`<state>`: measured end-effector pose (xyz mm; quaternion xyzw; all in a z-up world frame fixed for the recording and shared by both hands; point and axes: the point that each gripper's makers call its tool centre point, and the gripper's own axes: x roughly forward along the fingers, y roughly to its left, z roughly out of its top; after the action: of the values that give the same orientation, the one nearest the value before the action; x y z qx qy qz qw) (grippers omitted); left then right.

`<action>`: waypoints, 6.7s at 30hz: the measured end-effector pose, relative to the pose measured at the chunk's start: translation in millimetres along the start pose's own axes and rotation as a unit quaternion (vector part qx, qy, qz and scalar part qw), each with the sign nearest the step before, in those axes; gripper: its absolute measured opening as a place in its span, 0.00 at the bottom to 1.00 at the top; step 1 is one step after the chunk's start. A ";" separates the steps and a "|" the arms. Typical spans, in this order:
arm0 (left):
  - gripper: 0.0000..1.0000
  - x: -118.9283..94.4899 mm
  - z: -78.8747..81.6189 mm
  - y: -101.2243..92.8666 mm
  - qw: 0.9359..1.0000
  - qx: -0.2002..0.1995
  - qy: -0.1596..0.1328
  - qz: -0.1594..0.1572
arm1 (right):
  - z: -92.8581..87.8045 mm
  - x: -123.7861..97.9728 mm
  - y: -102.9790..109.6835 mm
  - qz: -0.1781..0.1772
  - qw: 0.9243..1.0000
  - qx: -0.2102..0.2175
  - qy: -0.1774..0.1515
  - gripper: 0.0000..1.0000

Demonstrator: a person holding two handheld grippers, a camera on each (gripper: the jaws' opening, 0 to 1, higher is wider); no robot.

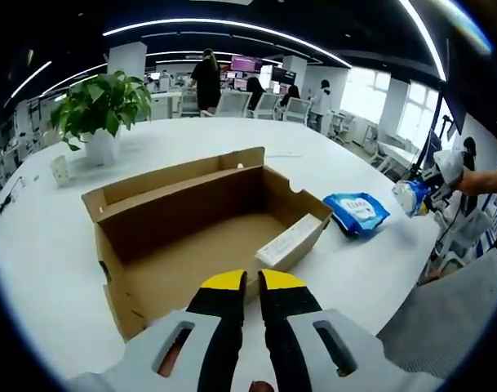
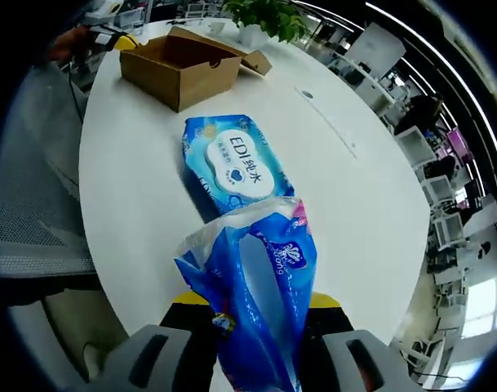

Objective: Operate the shoe box by opening the lid, removing the specified soft item, and placing it in the target area until the item is outside and the box remains undamaged.

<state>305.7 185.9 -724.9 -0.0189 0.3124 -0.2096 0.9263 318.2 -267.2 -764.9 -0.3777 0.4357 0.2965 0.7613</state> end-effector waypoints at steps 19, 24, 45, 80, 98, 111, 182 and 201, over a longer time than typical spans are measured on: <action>0.05 4.3 1.4 -1.2 1.000 0.012 -0.002 -0.005 | -16.7 25.6 -28.6 0.021 0.997 -0.065 0.044 0.36; 0.06 4.5 -0.5 1.8 1.000 0.005 0.000 -0.003 | -12.4 36.8 -31.5 0.028 0.995 -0.083 0.044 0.37; 0.06 7.1 -4.7 1.1 1.000 0.012 0.008 -0.003 | 1.1 73.0 -30.4 0.052 0.989 -0.127 0.056 0.41; 0.07 4.5 7.3 -9.9 0.999 0.008 -0.018 -0.025 | 1.4 26.7 -41.4 0.014 0.982 -0.174 0.076 0.38; 0.07 1.6 12.5 -15.7 0.999 -0.002 -0.027 -0.037 | 22.7 1.2 -26.5 -0.014 0.991 -0.127 0.051 0.40; 0.07 1.0 14.5 -14.8 0.998 -0.010 -0.034 -0.043 | 47.8 -1.5 -3.9 -0.018 0.996 -0.082 0.020 0.40; 0.13 14.7 -6.8 -7.1 0.998 -0.038 0.004 -0.042 | 343.6 72.7 131.7 0.198 0.963 -0.142 -0.119 0.43; 0.14 16.3 -5.8 -12.8 0.998 -0.041 0.002 -0.055 | 352.3 98.3 163.8 0.282 0.944 -0.158 -0.066 0.49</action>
<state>309.2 168.3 -736.7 -0.0736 0.3214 -0.2469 0.9112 388.9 126.7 -786.0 -0.3348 0.4207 0.5884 0.6039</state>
